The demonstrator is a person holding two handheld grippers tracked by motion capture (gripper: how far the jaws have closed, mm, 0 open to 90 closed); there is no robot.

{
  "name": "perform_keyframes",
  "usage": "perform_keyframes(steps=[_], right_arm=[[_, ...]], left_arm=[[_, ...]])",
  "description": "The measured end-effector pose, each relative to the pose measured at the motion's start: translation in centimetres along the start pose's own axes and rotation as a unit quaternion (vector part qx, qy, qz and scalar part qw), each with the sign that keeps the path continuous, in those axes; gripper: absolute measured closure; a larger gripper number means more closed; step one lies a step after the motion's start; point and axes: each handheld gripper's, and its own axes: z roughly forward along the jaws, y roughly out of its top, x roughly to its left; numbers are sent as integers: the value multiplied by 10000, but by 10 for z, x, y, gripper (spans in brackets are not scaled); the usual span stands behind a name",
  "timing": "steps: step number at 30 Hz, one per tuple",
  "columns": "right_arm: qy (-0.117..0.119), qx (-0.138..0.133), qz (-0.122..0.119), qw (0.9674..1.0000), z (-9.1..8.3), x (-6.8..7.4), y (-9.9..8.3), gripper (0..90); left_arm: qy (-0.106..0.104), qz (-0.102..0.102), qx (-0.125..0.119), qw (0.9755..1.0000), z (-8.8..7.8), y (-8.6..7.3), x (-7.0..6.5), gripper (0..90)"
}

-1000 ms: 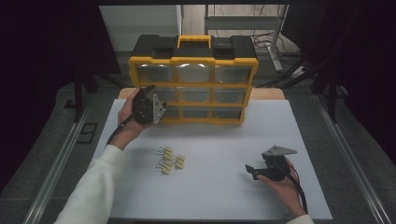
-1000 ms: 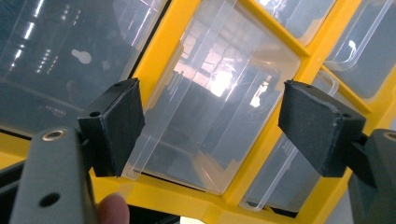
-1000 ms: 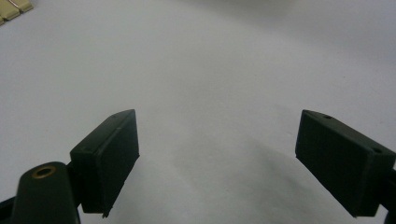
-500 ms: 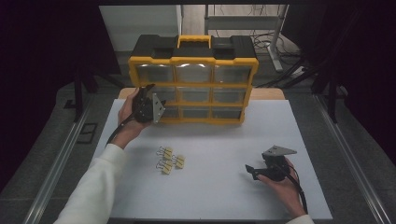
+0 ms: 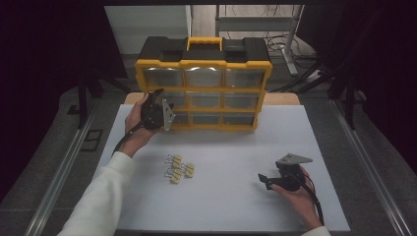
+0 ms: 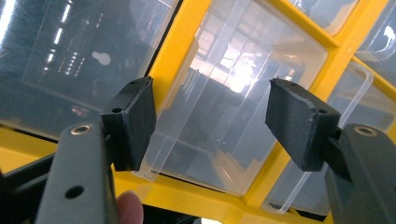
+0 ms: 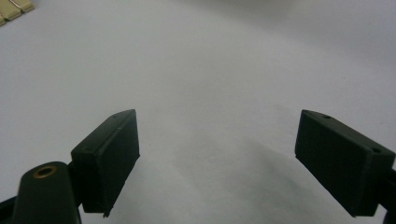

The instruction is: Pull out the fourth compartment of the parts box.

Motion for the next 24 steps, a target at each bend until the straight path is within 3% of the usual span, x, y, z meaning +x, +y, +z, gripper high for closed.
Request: perform_keyframes(steps=[12,24], right_arm=[[8,15,12,10000,1,0,0,145],[5,21,8,10000,1,-1,-1,144]], left_arm=[[368,203,29,9991,0,3,-2,543],[632,441,44,9970,1,3,-6,635]])
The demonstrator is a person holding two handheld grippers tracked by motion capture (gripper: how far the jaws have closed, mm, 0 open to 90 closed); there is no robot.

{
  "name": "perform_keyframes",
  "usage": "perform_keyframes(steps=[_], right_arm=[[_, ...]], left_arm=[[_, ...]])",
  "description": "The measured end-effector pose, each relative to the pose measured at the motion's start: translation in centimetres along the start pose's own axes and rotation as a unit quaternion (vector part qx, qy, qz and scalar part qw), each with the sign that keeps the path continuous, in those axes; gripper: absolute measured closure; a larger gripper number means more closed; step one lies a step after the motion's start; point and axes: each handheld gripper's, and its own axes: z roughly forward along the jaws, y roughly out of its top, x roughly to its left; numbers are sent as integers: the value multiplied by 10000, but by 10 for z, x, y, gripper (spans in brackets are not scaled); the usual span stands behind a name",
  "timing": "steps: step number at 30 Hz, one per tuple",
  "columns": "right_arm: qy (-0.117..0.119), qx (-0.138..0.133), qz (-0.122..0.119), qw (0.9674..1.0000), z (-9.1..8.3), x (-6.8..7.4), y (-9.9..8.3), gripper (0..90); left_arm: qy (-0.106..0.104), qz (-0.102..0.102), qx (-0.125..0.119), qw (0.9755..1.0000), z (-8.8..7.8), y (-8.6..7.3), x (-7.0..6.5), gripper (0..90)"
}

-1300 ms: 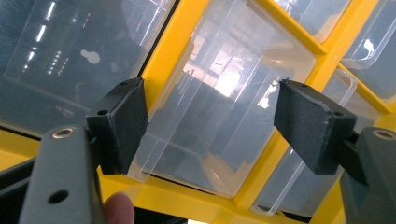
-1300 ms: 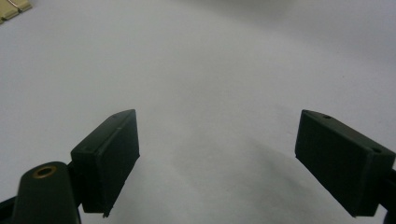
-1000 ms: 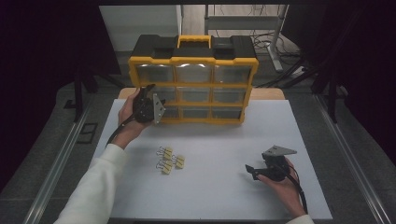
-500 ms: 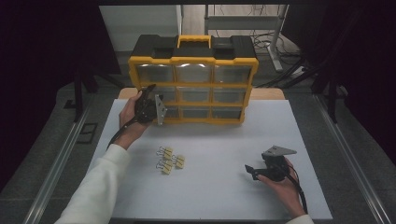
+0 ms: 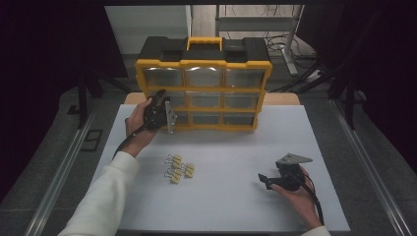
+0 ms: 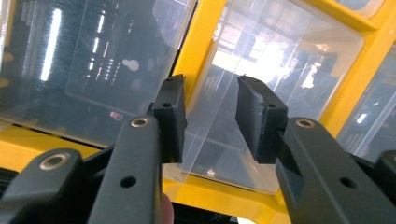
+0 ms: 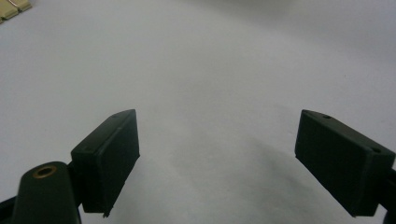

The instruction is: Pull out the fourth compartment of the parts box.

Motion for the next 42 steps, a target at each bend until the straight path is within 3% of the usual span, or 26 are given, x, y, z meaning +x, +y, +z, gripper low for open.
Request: perform_keyframes(steps=[11,17,27,30,42], right_arm=[[-11,4,4,10000,0,0,0,144],[-26,3,7,10000,0,-1,0,144],[-40,12,-8,10000,0,-1,0,144],[-46,14,-18,10000,0,-1,-1,144],[-52,12,-26,10000,-1,-1,0,144]], left_arm=[[174,173,49,9997,0,1,-3,697],[173,132,-8,9998,-1,1,-1,706],[183,323,-39,9993,-6,-1,-1,723],[178,248,-98,9995,-6,-2,-2,726],[177,293,-133,9993,-12,-3,-2,727]])
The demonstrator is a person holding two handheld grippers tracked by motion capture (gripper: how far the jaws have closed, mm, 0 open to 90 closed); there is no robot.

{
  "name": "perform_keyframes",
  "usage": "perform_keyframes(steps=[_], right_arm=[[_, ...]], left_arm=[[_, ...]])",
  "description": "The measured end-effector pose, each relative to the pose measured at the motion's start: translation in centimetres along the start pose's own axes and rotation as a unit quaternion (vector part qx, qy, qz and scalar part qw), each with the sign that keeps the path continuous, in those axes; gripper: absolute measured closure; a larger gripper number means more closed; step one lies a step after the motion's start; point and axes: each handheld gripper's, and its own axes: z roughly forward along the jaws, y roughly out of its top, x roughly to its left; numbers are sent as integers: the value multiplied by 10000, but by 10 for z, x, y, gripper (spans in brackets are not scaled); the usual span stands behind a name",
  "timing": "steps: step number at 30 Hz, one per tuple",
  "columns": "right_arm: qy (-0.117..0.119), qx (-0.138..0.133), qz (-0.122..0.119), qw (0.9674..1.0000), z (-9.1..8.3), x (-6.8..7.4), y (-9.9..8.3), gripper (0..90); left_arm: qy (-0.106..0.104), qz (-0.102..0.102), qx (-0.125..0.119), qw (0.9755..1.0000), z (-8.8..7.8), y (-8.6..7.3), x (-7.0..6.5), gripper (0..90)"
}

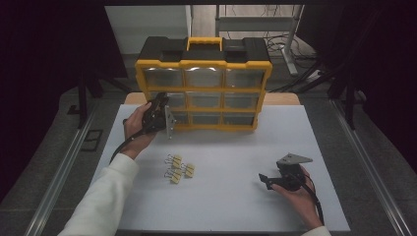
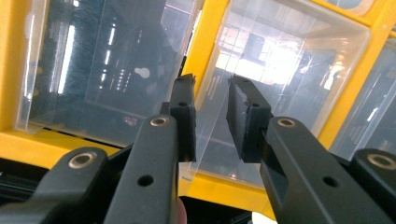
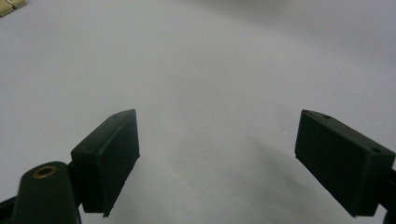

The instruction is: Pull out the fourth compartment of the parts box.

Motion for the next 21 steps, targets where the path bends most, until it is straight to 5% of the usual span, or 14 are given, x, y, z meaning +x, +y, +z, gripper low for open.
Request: perform_keyframes(steps=[21], right_arm=[[-11,2,-4,10000,0,0,0,144]], left_arm=[[5,18,-81,10000,-11,-2,-1,727]])
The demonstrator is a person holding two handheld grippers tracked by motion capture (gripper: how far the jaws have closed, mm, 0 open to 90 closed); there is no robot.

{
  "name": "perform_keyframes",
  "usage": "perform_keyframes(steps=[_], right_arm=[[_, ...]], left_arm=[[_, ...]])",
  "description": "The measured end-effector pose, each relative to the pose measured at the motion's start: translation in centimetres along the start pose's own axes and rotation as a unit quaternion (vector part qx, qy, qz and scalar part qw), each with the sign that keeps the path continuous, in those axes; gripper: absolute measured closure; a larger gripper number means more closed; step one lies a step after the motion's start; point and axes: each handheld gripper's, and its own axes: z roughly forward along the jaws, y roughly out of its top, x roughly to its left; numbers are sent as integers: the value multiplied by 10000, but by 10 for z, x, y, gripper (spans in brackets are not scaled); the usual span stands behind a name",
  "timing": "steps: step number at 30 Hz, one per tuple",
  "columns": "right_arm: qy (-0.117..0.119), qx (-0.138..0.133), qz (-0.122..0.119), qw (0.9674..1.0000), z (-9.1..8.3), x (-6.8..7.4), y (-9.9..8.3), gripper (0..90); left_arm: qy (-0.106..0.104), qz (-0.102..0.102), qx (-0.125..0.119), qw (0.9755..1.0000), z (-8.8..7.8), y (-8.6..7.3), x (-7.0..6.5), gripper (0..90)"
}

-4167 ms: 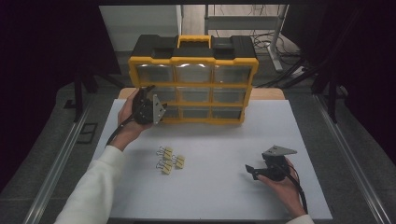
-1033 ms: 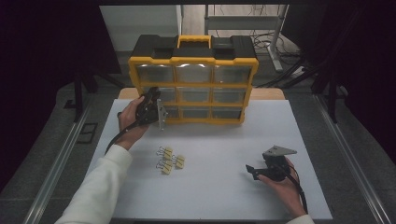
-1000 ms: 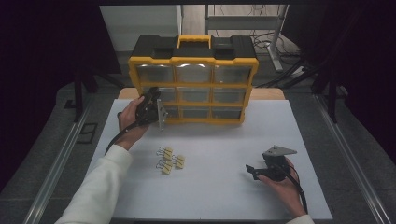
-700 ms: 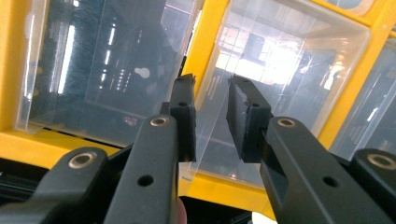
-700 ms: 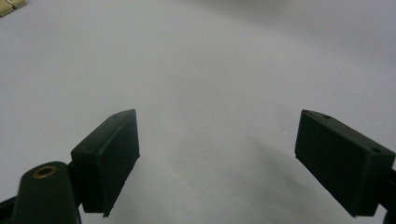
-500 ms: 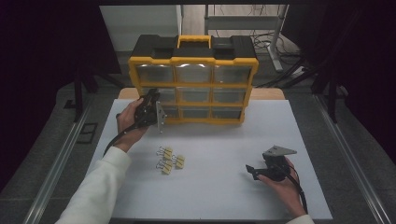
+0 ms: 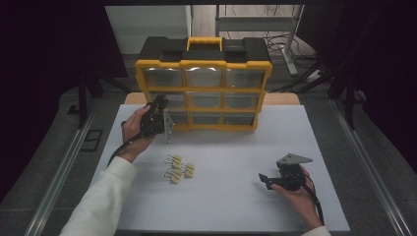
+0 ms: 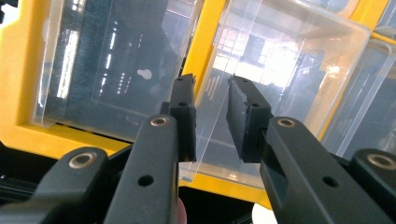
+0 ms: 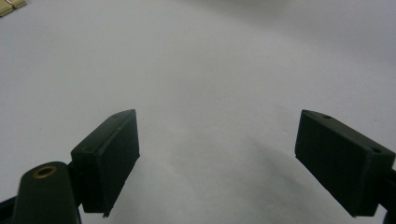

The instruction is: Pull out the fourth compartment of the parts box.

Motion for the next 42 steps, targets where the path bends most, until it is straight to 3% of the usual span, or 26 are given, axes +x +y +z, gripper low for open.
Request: perform_keyframes(steps=[42], right_arm=[[-6,-1,5,10000,0,0,0,144]], left_arm=[[-19,127,-137,9998,-16,-2,-1,724]])
